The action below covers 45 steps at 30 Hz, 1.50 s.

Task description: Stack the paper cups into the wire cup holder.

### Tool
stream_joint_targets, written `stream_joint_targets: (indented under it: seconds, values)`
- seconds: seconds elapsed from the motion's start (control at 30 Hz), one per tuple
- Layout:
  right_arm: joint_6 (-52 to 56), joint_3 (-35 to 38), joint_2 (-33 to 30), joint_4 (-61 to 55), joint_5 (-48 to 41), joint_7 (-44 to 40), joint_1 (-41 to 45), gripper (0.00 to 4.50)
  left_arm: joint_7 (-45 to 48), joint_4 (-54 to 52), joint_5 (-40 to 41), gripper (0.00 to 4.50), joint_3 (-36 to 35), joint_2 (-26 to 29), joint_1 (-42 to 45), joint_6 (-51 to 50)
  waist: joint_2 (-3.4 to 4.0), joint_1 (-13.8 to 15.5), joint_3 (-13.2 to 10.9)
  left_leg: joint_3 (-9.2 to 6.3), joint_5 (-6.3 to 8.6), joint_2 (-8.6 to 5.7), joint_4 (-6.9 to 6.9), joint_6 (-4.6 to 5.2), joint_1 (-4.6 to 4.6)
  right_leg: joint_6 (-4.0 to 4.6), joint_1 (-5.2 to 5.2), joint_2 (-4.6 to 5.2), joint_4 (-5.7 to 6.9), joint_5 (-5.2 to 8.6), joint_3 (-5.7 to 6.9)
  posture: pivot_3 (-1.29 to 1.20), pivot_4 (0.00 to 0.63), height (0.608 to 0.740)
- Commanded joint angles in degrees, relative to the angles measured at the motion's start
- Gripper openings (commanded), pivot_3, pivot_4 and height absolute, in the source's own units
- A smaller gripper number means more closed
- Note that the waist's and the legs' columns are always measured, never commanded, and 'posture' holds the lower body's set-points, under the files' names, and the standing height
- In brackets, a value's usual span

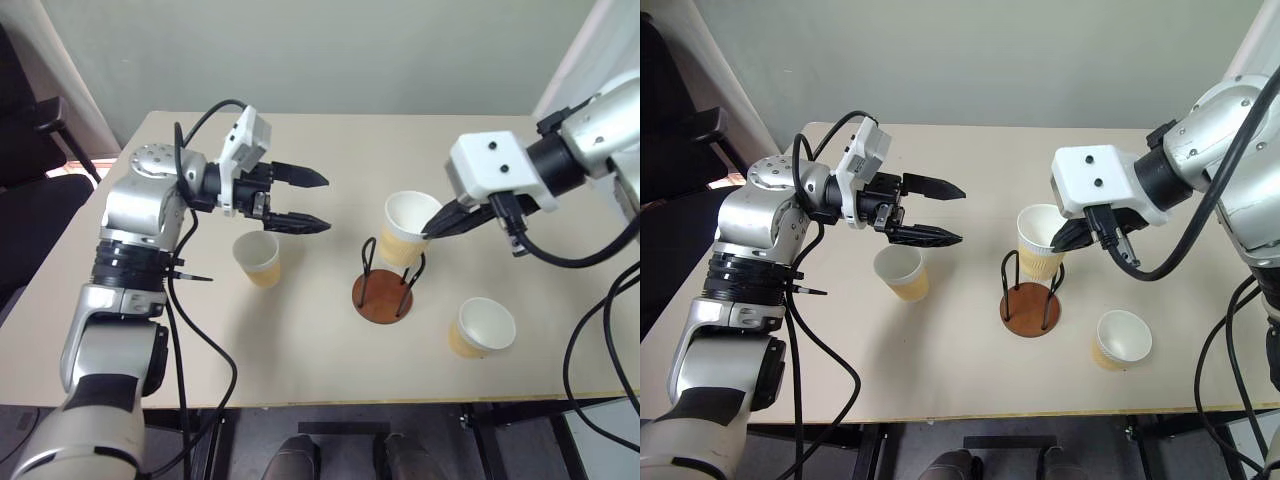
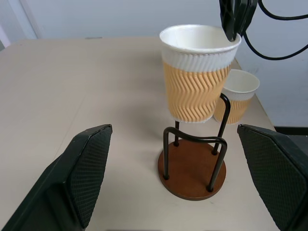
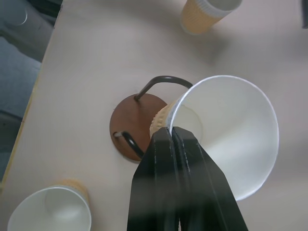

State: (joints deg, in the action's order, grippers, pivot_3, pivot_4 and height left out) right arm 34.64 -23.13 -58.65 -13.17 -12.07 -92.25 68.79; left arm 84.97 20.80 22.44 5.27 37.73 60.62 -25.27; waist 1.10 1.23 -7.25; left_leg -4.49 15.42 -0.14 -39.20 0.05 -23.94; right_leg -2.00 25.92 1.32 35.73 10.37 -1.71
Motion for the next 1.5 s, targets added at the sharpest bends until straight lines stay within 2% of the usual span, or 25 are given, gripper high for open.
stream_joint_targets:
  seconds: [0.03,0.13,0.23,0.43,0.5,0.7,0.93,1.07,1.2,1.5]
  values:
    - [-2.2,0.1,-0.8,-1.8,1.2,-0.3,-1.8,0.02,0.4,-1.8,0.4,4.50,-1.1,0.6,0.5,0.5,0.00,0.0,0.0,0.00,0.00,0.00,0.00,0.00,0.00,0.00,0.00,0.00,0.01,0.00,0.00,0.00,0.150,0.740]
    - [-3.2,0.1,-0.2,-2.5,2.5,0.2,-3.6,0.02,0.2,-2.3,0.4,4.50,-1.1,0.7,0.2,0.5,0.00,0.0,0.0,0.01,0.00,0.00,-0.04,0.00,0.00,0.00,0.01,0.00,0.04,0.00,0.00,0.00,0.150,0.740]
    - [-2.3,0.6,0.6,-3.3,2.5,0.9,-4.5,0.57,0.0,-2.9,0.4,4.50,-1.1,0.8,-0.2,0.4,0.00,0.0,0.0,0.01,-0.01,0.00,-0.06,-0.01,0.01,0.00,0.01,0.00,0.09,0.00,0.00,0.00,0.150,0.740]
    - [1.1,3.5,3.7,-2.4,2.4,6.2,-4.3,2.64,-0.5,-3.9,0.0,4.50,-1.2,1.6,-1.5,0.2,0.00,-0.1,0.0,0.00,-0.02,0.01,-0.14,-0.01,0.01,0.00,0.00,-0.01,0.14,0.00,0.00,0.00,0.150,0.740]
    - [5.7,6.9,4.5,-2.6,-0.3,8.5,-4.0,3.33,-1.6,-5.9,-4.4,4.50,0.6,4.4,-3.6,4.2,0.00,-0.2,0.0,0.01,-0.02,0.01,-0.18,-0.01,0.01,0.00,0.00,-0.01,0.15,-0.01,0.00,0.00,0.150,0.740]
    - [18.0,15.1,1.4,-4.8,-8.1,11.0,-5.5,3.33,-4.2,-19.7,-9.5,4.50,1.0,14.4,-12.8,3.7,-0.04,-0.3,0.0,-0.01,-0.03,0.01,-0.01,-0.02,-0.02,0.06,0.03,-0.06,0.03,0.06,0.01,0.00,0.150,0.740]
    - [20.0,16.4,-1.9,-1.9,-12.0,10.2,-5.4,3.33,-8.1,-31.0,-17.5,4.50,3.5,23.2,-18.6,-1.0,-0.04,-0.3,0.0,-0.02,-0.06,0.00,-0.02,-0.08,0.05,0.16,0.02,-0.06,0.14,0.10,0.00,0.00,0.150,0.740]
    - [21.1,15.9,-1.5,-0.7,-14.2,10.3,-4.8,3.33,-9.5,-34.3,-19.9,4.50,4.9,24.7,-20.0,-3.2,-0.04,-0.3,0.0,-0.02,-0.12,0.02,0.03,-0.15,0.20,0.32,-0.02,-0.05,0.29,0.11,-0.01,0.00,0.150,0.740]
    - [23.1,16.1,-0.5,0.2,-16.8,10.9,-4.0,3.33,-11.4,-32.3,-24.8,4.50,8.0,24.4,-19.7,-1.0,-0.04,-0.4,0.0,-0.03,-0.15,0.05,0.09,-0.18,0.32,0.47,-0.02,-0.06,0.43,0.10,0.00,0.00,0.150,0.740]
    - [23.6,15.6,-0.6,1.1,-18.4,11.6,-3.3,3.33,-11.9,-28.5,-28.4,4.50,10.8,23.2,-19.7,1.2,-0.04,-0.5,0.0,-0.07,-0.17,0.06,0.15,-0.20,0.33,0.56,0.01,-0.07,0.48,0.12,0.02,0.00,0.150,0.740]
